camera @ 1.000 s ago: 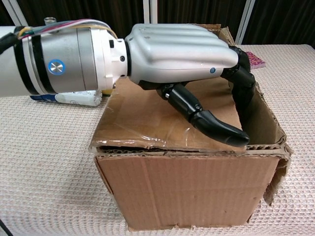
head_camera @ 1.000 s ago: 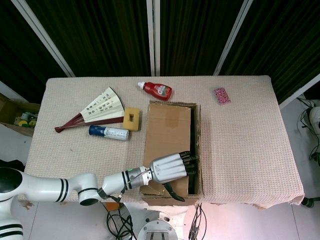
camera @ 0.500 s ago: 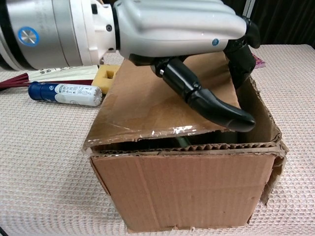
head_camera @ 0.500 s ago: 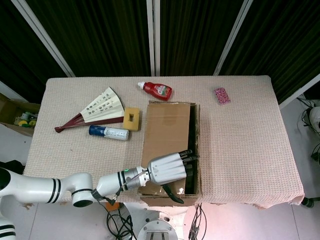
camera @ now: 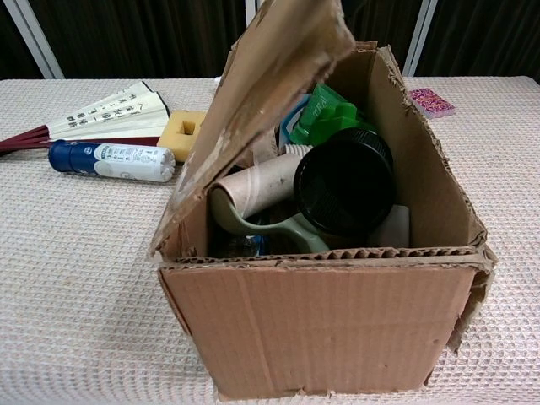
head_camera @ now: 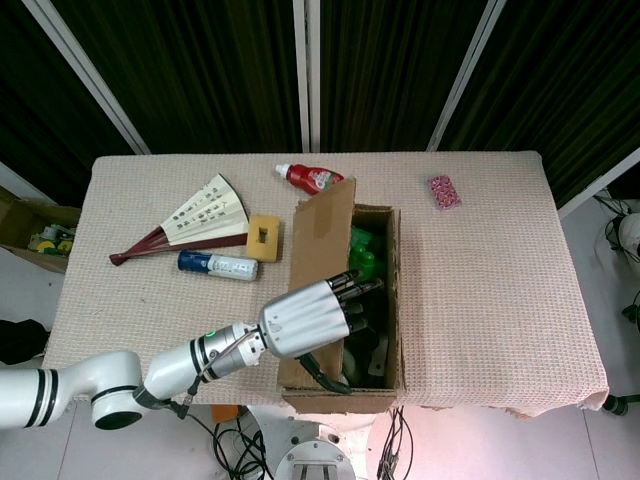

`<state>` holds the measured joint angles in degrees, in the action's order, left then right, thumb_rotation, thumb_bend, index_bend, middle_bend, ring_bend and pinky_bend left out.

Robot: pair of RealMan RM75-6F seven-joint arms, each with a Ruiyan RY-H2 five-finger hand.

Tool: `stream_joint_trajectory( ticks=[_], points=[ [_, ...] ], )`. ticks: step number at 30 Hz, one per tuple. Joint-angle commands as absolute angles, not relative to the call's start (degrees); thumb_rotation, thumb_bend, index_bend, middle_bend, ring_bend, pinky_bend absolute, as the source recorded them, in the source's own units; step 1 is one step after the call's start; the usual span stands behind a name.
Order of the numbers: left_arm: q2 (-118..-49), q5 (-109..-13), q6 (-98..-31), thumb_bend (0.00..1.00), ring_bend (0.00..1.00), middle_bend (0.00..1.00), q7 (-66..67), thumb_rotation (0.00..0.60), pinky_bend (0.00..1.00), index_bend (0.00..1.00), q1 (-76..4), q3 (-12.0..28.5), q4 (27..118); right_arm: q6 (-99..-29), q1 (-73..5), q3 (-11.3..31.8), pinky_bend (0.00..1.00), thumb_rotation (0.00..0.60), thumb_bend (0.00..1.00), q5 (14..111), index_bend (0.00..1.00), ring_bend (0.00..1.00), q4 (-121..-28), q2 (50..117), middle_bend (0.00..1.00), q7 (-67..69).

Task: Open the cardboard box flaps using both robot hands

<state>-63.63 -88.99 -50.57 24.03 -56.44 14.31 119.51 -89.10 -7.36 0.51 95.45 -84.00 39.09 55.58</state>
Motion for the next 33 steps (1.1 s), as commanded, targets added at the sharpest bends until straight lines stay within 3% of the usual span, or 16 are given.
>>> stream_joint_trajectory(
  ticks=[1, 14, 33],
  points=[
    [-59.8, -87.4, -51.0, 0.00, 0.11, 0.54, 24.7, 0.000, 0.21, 0.52, -54.3, 13.3, 121.5, -89.5, -7.2, 0.5, 0.00, 0.600, 0.51, 95.6, 0.00, 0.00, -84.2, 38.9, 0.00, 55.4],
    [-53.5, -91.6, -56.7, 0.00, 0.11, 0.57, 19.6, 0.000, 0.20, 0.61, -48.1, 9.9, 119.5, -89.9, -7.1, 0.4, 0.00, 0.600, 0.52, 96.0, 0.00, 0.00, -85.4, 38.8, 0.00, 54.3],
    [-51.0, -96.2, -64.4, 0.00, 0.13, 0.48, 1.6, 0.000, 0.21, 0.58, -40.7, 6.7, 115.7, -88.3, -8.1, 0.4, 0.00, 0.600, 0.51, 96.3, 0.00, 0.00, -87.1, 38.9, 0.00, 52.3]
  ],
)
